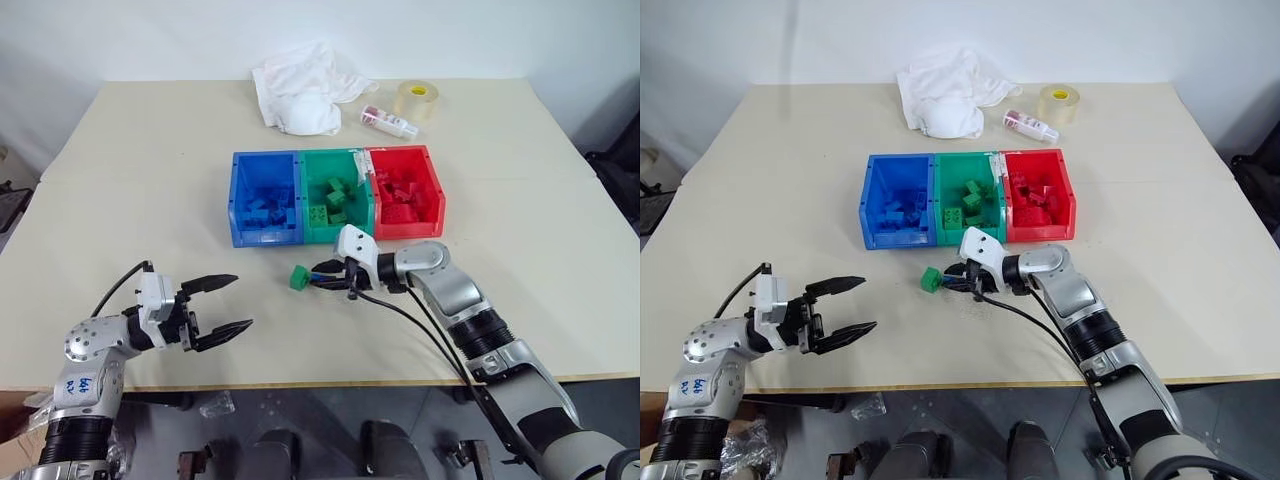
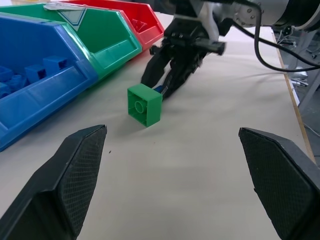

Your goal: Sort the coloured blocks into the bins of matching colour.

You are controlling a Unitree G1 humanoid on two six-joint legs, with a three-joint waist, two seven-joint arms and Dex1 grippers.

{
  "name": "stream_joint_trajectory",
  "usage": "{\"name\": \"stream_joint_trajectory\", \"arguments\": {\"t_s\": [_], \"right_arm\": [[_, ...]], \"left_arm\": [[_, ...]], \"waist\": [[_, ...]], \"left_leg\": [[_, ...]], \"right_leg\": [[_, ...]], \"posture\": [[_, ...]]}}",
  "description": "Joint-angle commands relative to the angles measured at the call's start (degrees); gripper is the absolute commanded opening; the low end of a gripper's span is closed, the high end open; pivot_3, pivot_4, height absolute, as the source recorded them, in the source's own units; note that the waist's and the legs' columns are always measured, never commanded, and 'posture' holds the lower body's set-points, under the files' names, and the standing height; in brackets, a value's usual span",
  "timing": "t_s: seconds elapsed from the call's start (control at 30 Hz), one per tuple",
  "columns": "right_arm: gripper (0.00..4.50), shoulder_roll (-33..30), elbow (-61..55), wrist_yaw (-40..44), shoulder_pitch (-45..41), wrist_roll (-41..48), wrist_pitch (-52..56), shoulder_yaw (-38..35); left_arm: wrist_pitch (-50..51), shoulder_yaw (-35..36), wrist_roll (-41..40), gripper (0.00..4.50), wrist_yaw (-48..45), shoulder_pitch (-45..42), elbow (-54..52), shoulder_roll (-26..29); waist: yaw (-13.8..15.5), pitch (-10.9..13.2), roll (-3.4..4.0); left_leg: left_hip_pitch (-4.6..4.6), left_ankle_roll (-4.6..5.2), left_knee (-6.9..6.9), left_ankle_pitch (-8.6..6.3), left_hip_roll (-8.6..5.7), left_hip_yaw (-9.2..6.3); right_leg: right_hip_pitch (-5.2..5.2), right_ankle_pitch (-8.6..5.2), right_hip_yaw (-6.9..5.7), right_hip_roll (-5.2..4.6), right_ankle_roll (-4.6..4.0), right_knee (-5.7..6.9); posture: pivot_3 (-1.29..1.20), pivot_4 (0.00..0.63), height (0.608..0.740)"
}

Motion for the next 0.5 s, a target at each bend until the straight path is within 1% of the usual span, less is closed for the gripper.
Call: {"name": "stream_joint_trajectory", "arguments": {"t_s": [0.03, 0.23, 0.3, 0.43, 0.5], "right_arm": [[0.01, -1.08, -5.71, 0.68, -0.63, 1.90, 1.54, -2.51], [0.01, -1.01, -6.28, -0.17, -6.59, 2.99, 4.62, -5.26], [0.01, -1.50, -6.17, 1.13, -6.81, 2.97, 5.00, -4.75], [0.01, -3.90, -7.14, 4.56, -4.16, 1.82, 6.39, -1.82], [0.36, -4.46, -7.79, 4.58, -2.93, 1.48, 7.80, -1.03]], "left_arm": [[-0.20, 0.96, -1.27, 4.50, 0.01, 0.15, -1.67, 0.31], [-0.47, 0.39, -0.86, 4.50, -0.23, -1.39, -0.20, -0.02], [-0.55, 0.26, -0.78, 4.50, -0.27, -1.77, 0.10, -0.15], [-0.72, 0.19, -0.75, 4.50, -0.28, -2.06, 0.29, -0.27], [-0.74, 0.22, -0.76, 4.50, -0.25, -2.00, 0.30, -0.26]], "waist": [[0.07, 0.00, 0.00], [0.05, 0.00, 0.00], [0.03, 0.00, 0.00], [0.24, 0.00, -0.01], [0.18, 0.00, -0.01]], "left_leg": [[0.00, 0.00, 0.00, 0.00, 0.00, 0.00], [0.00, 0.00, 0.00, 0.00, 0.00, 0.01], [0.00, 0.00, -0.02, 0.00, 0.01, 0.01], [0.00, 0.00, -0.03, 0.00, -0.03, -0.01], [-0.01, 0.01, -0.02, 0.00, -0.05, -0.03]], "right_leg": [[0.00, 0.00, 0.00, 0.00, 0.00, 0.00], [-0.01, 0.00, 0.00, 0.00, 0.00, 0.00], [-0.01, 0.00, 0.00, 0.01, 0.00, 0.00], [0.00, 0.00, -0.01, -0.01, 0.00, 0.00], [0.02, 0.00, 0.00, -0.03, 0.00, 0.00]], "posture": [[0.00, 0.150, 0.740], [0.00, 0.150, 0.740], [0.00, 0.150, 0.740], [0.00, 0.150, 0.740], [0.00, 0.150, 0.740]]}}
